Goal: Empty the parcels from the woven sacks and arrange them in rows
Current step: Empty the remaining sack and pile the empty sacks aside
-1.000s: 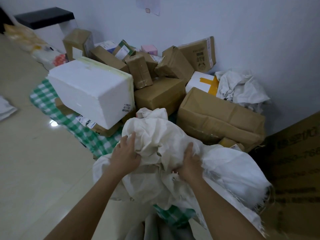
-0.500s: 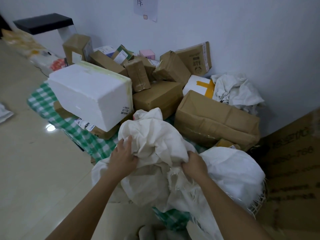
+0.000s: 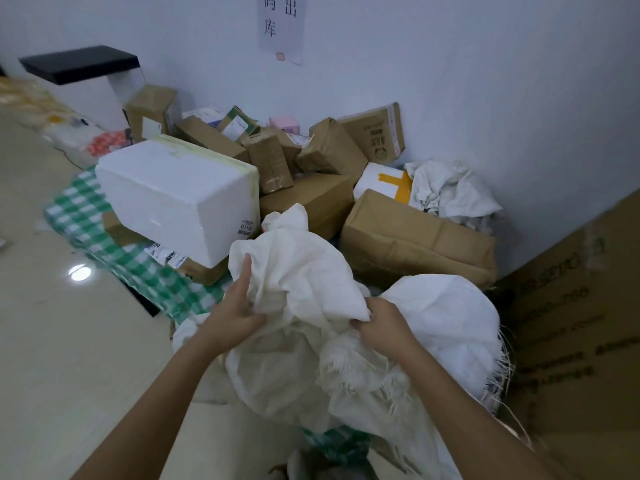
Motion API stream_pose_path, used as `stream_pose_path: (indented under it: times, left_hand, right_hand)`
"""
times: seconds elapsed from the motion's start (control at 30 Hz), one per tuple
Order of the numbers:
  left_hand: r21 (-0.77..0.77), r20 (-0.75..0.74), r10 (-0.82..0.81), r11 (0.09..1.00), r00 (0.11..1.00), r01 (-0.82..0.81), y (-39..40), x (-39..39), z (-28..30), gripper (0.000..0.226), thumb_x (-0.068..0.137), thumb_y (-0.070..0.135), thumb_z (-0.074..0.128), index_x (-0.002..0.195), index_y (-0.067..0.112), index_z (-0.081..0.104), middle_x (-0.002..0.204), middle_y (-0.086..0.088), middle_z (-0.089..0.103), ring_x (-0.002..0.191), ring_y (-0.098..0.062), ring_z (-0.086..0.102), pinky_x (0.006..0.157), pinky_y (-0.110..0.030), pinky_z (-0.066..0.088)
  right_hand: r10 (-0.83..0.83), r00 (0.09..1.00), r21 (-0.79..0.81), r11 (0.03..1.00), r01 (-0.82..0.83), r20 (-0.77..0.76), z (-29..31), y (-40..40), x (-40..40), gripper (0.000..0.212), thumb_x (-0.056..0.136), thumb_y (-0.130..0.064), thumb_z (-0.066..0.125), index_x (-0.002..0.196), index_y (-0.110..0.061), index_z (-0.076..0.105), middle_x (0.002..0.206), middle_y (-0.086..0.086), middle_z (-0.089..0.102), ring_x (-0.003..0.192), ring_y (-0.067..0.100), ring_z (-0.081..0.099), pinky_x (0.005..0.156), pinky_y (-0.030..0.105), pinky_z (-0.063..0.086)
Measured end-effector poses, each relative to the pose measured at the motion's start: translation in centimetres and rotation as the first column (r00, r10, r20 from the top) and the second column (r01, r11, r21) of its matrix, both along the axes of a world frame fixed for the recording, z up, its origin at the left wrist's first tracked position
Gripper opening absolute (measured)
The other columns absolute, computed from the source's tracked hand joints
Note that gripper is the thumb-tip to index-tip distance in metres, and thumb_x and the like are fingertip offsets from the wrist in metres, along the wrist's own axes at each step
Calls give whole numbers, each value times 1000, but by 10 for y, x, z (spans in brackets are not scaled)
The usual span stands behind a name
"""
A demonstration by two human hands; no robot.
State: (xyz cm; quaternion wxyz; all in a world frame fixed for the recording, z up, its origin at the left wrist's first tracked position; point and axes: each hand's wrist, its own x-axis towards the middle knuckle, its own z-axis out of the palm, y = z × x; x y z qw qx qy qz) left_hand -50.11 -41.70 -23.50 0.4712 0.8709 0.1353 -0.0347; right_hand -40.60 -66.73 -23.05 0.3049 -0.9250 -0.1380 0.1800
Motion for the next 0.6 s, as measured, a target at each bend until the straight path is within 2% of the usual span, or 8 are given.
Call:
stream_pose_path:
  times: [0.03,0.1,0.2,0.3,0.37,0.43,0.53,0.6]
  left_hand:
    - [-91,18,-15,996,1000,16,0,-2,6,109,76,39,71,137,59,-18,155,19,2,145,-14,16,111,-32,27]
    - [-188,40,-33,981,999,40,-2,-5,15,108,66,66,71,133,68,-13,154,26,5,145,-9,15,116,-41,25]
    - [-269,42,-24,963,999,34,-6,-6,24,111,57,78,69,141,61,-1,149,28,24,139,-7,30,113,-45,33]
    - [-310,19,12,951,1000,-6,-8,-11,39,113,51,82,67,142,57,6,135,35,34,130,-5,39,109,-38,37]
    - [-296,9,22,955,1000,-18,-13,-13,48,107,55,78,67,141,56,8,127,38,35,126,-4,40,102,-29,38]
    - [-264,-13,29,964,999,-32,-21,-13,53,103,64,67,73,143,50,9,132,30,37,123,-7,43,95,-26,39]
    - [-198,-12,74,977,997,-75,-26,-14,54,109,62,65,73,148,42,10,142,22,37,126,-10,44,101,-32,41]
    - [-168,-4,90,982,996,-90,-27,-16,53,110,56,67,66,149,40,13,143,19,39,128,-12,44,104,-38,41]
  right_hand:
    - [8,1000,26,1000,-8,-4,3,3,-3,24,98,-25,52,115,-15,64,99,3,64,86,18,59,75,24,43]
    - [39,999,82,996,-38,-12,8,9,-8,21,97,-24,53,112,-15,64,98,1,62,91,20,61,78,25,44]
    - [103,995,184,978,-100,-7,16,19,-13,17,95,-24,56,110,-17,64,106,2,66,99,21,62,90,32,49]
    - [141,990,231,963,-139,5,21,28,-17,16,94,-25,59,110,-23,61,114,2,66,103,20,61,97,38,49]
    - [175,985,257,952,-167,-8,23,34,-21,29,94,-27,60,122,-21,60,124,-2,62,109,17,59,100,38,49]
    - [213,977,271,941,-203,-8,24,41,-26,40,93,-26,62,133,-21,55,131,-4,58,115,16,57,102,38,48]
    - [276,955,237,926,-295,111,23,49,-32,38,91,-15,63,129,-15,61,132,-1,57,114,17,56,101,33,47]
    - [296,926,226,910,-348,234,20,50,-33,30,88,-7,64,117,-10,69,125,3,60,106,20,59,91,30,50]
